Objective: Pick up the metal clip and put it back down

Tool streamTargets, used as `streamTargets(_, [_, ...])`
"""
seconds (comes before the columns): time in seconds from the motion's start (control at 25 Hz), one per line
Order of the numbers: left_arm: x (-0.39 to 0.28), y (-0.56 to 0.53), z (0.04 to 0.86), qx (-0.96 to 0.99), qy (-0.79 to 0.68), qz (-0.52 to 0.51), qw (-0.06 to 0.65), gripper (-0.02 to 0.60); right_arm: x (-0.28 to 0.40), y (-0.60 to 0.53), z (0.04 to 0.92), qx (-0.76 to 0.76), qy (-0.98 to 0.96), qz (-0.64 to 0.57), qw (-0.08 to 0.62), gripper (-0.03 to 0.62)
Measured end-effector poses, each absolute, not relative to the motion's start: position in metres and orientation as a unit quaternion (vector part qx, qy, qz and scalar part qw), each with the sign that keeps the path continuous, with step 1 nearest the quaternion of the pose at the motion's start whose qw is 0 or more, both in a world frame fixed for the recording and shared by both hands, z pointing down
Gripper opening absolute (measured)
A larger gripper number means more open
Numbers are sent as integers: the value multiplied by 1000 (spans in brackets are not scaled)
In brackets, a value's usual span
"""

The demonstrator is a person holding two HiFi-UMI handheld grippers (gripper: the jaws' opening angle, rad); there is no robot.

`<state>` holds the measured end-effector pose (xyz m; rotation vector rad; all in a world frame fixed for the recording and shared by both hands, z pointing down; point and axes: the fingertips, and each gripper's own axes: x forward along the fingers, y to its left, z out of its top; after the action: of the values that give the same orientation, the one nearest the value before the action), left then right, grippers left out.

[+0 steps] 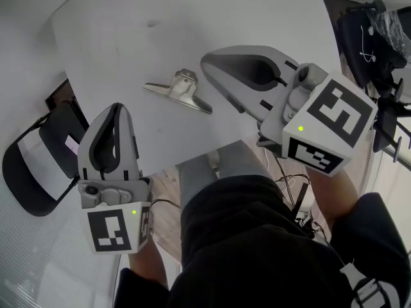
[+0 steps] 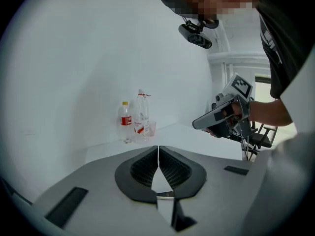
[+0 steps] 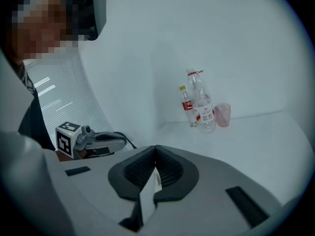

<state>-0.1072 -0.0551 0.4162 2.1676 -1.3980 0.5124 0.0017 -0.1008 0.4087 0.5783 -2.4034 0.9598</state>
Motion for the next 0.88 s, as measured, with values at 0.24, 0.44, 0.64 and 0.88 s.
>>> streamTargets(0.24, [-110,-59,364,806,-521,183,215,23,3,-112,345,226,-900,300,221,18])
streamTargets(0.44, [-106,-65,316,812,-525,167,194,23,6,-120,287,236,-913,264,201,18])
streamTargets(0.64, [-106,-65,272,817,-531,150,167,23,11,-116,237,247,-924,234,177,18])
streamTargets(0.88, [-120,-61,236,815,-544,139,142,22,24,-113,205,277,-923,218,156,18])
